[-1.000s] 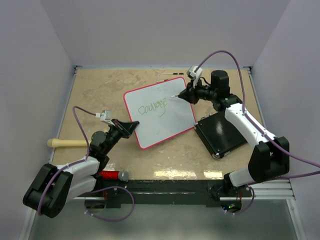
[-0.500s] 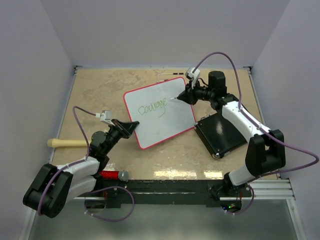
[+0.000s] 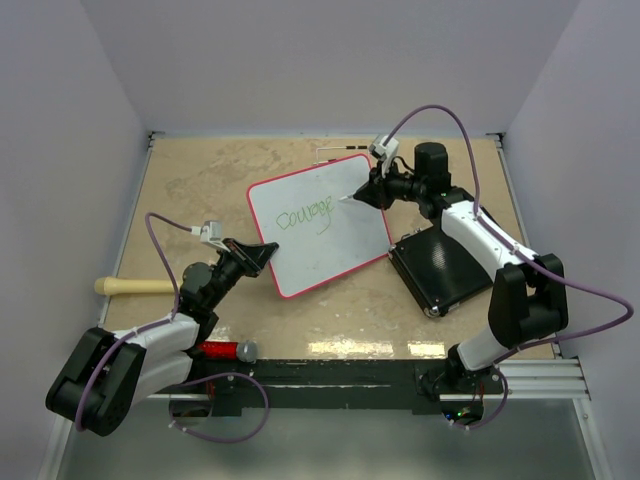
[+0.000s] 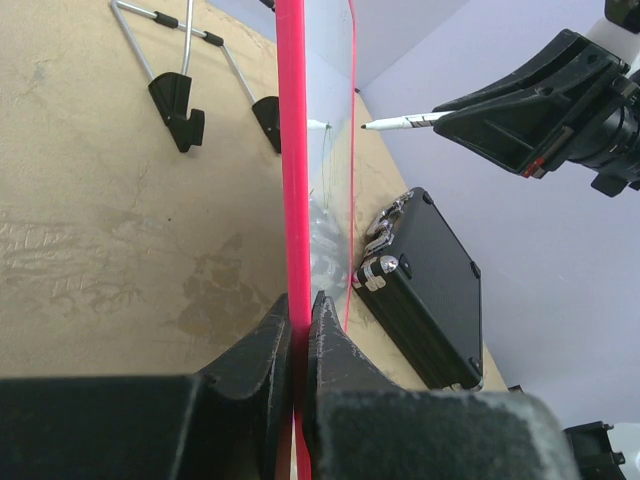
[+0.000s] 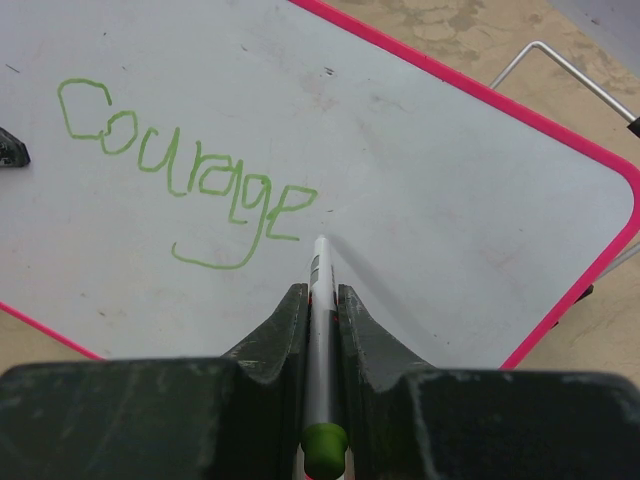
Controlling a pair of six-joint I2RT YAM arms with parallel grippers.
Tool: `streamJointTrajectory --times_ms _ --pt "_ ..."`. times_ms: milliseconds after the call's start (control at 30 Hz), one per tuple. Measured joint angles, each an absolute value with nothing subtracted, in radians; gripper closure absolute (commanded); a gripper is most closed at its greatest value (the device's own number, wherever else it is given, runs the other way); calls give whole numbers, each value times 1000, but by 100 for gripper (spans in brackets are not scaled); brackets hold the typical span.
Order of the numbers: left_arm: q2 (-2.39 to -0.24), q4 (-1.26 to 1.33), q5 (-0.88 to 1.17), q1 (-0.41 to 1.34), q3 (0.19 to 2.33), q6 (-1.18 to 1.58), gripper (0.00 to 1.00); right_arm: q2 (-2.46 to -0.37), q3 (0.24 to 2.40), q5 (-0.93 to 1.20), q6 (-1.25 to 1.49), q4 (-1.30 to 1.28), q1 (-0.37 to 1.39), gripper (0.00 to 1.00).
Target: Write a sentence on the whiteboard
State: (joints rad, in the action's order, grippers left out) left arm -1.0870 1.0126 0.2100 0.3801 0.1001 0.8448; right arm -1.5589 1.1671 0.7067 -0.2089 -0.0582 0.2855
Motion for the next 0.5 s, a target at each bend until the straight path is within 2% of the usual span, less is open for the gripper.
streamJointTrajectory --times_ms 500 --pt "-1086 1011 212 380 100 844 100 -1594 1180 676 -184 -35 286 100"
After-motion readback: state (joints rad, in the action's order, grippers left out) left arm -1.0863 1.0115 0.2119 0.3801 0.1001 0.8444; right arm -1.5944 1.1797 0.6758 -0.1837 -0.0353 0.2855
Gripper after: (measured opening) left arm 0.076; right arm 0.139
